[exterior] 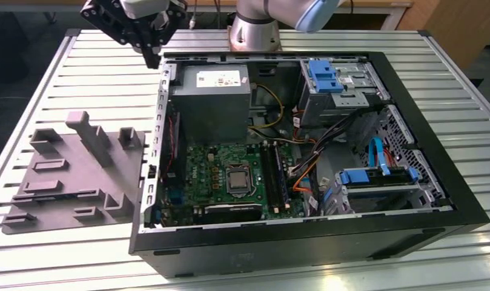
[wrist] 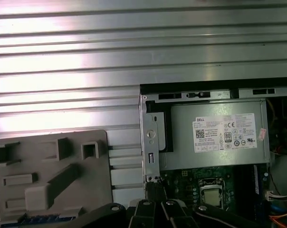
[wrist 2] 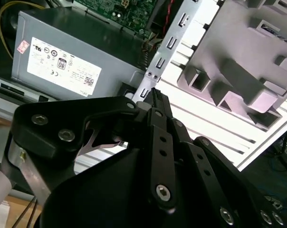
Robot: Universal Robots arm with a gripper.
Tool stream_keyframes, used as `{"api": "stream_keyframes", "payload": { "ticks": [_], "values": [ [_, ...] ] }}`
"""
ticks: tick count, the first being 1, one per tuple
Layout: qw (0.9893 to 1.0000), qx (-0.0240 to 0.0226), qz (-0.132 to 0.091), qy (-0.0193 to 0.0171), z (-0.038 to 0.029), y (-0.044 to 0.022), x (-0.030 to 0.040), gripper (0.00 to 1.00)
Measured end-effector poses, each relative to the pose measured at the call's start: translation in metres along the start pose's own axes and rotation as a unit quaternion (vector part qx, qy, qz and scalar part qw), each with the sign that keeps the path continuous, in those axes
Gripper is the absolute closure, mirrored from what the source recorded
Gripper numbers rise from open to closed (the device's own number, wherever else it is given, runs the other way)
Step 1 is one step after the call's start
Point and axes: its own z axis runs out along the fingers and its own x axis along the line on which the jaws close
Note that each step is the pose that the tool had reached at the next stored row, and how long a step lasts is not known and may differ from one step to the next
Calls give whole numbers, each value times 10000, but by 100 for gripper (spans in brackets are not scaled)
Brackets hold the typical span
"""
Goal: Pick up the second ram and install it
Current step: 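Reach for the second ram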
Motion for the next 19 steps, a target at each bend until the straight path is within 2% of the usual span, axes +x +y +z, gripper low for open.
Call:
{"api": "stream_keyframes", "payload": {
  "ticks": [9, 12, 19],
  "values": [
    [10000, 0, 0, -2, -10, -22, 242, 89],
    [10000, 0, 1, -3, -13, -31, 342, 89],
    [10000, 0, 0, -3, -19, -44, 480, 89]
  ]
}}
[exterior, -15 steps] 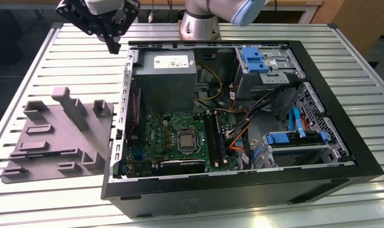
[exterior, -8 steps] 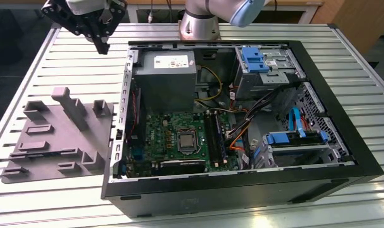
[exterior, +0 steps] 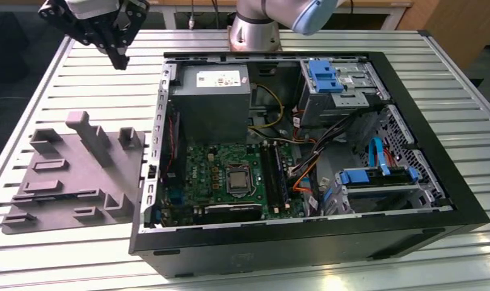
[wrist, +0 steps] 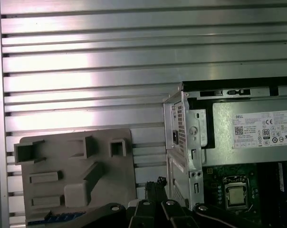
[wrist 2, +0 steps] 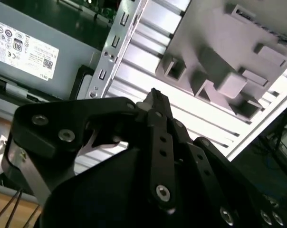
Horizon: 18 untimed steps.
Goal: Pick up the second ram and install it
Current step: 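Reach for the second ram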
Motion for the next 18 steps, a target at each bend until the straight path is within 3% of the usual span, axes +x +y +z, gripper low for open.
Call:
{"api": "stream_keyframes", "payload": {
  "ticks": [13, 18],
  "values": [
    [10000, 0, 0, 0, -7, -15, 190, 89],
    [10000, 1, 0, 0, -8, -16, 198, 89]
  ]
}}
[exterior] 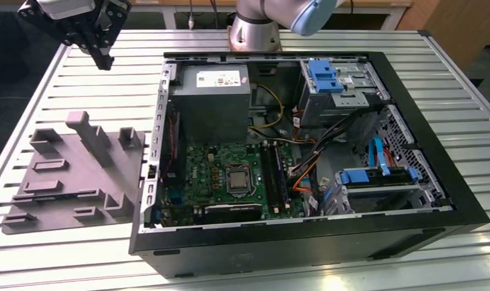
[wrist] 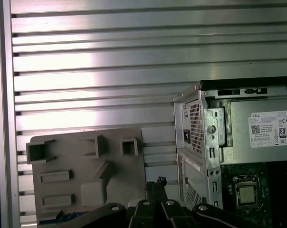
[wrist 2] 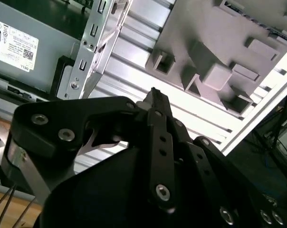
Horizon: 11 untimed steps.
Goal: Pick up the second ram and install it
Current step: 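Reach for the second ram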
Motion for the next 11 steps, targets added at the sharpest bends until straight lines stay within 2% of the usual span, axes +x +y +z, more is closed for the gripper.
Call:
{"api": "stream_keyframes", "payload": {
  "ticks": [4, 11],
  "values": [
    [10000, 1, 1, 0, 0, -1, 7, 89],
    [10000, 2, 0, -2, 4, -7, 79, 89]
  ]
}}
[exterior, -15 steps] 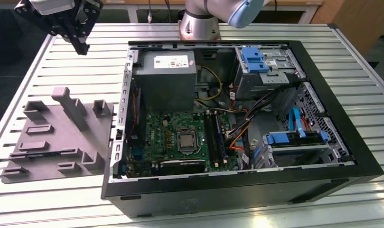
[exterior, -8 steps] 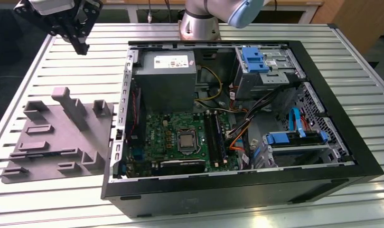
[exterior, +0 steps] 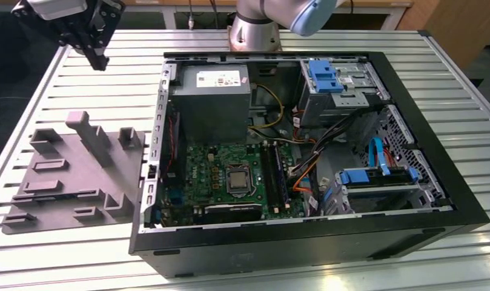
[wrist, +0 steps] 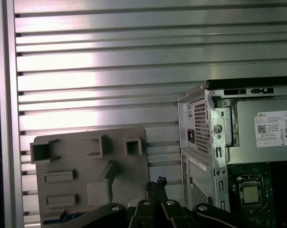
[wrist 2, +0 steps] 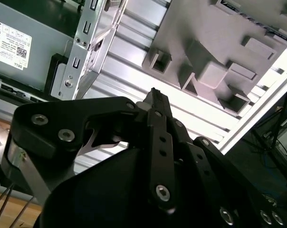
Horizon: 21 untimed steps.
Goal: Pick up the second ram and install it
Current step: 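Reach for the second ram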
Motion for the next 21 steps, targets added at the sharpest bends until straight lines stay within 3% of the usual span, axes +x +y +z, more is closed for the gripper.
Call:
{"api": "stream_keyframes", "payload": {
  "ticks": [12, 21],
  "values": [
    [10000, 1, 2, -6, 0, -15, 184, 89],
    [10000, 1, 1, -6, 3, -23, 275, 89]
  ]
}}
